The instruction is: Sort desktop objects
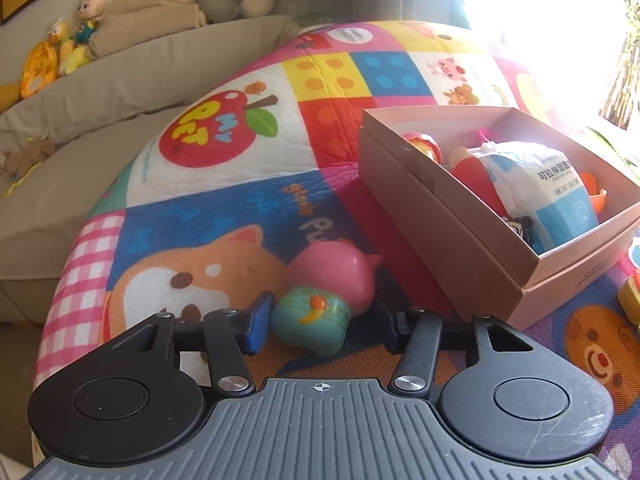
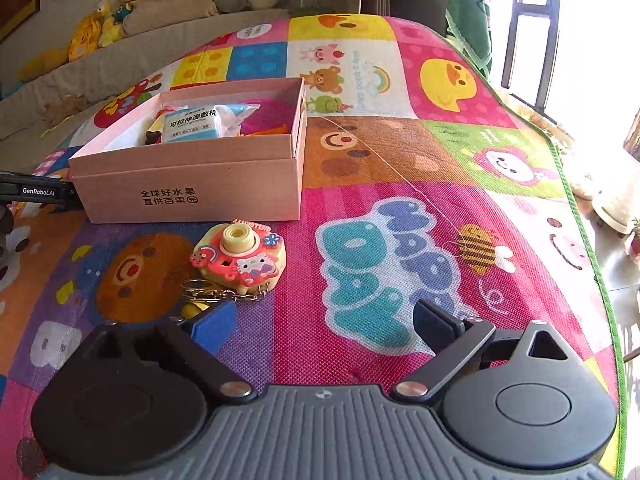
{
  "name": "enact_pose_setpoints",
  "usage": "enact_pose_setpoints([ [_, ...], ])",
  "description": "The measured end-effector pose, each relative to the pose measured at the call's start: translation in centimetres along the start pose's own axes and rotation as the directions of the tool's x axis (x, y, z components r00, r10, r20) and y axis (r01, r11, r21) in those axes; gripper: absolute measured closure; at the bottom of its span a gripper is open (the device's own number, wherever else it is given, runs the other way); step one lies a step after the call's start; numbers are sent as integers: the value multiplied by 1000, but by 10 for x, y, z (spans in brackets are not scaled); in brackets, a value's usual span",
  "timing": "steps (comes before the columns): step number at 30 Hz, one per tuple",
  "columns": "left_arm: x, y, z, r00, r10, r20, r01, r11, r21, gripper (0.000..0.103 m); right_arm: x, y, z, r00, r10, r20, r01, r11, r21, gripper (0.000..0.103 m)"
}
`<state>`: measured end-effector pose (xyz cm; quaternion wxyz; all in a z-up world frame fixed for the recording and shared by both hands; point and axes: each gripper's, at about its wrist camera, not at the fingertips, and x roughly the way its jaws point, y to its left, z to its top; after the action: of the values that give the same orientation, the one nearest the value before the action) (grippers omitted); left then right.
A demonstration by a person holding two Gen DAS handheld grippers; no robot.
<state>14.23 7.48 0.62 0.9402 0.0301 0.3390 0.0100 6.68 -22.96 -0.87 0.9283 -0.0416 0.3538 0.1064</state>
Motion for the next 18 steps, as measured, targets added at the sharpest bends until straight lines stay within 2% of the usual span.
enact_pose_setpoints([
  [5,-30,-6,-22,1000,-22,-16,22,999,-35,46,-7,7,3,999,25,28,-25,1000,-11,7],
  [10,-72,-30,-49,993,-114,-23,112,991,-74,45,-2,23,17,995,97,22,-98,995,15,7],
  [13,-86,-47,-62,989,-150,-5,149,986,-69,38,10,36,31,990,137,-8,-137,989,55,5],
  [16,-89,-56,-69,987,-159,11,160,986,-50,25,27,48,44,991,129,-47,-125,989,83,5],
  [18,-90,-59,-70,987,-158,14,159,987,-38,23,34,55,47,993,118,-28,-116,991,66,9],
])
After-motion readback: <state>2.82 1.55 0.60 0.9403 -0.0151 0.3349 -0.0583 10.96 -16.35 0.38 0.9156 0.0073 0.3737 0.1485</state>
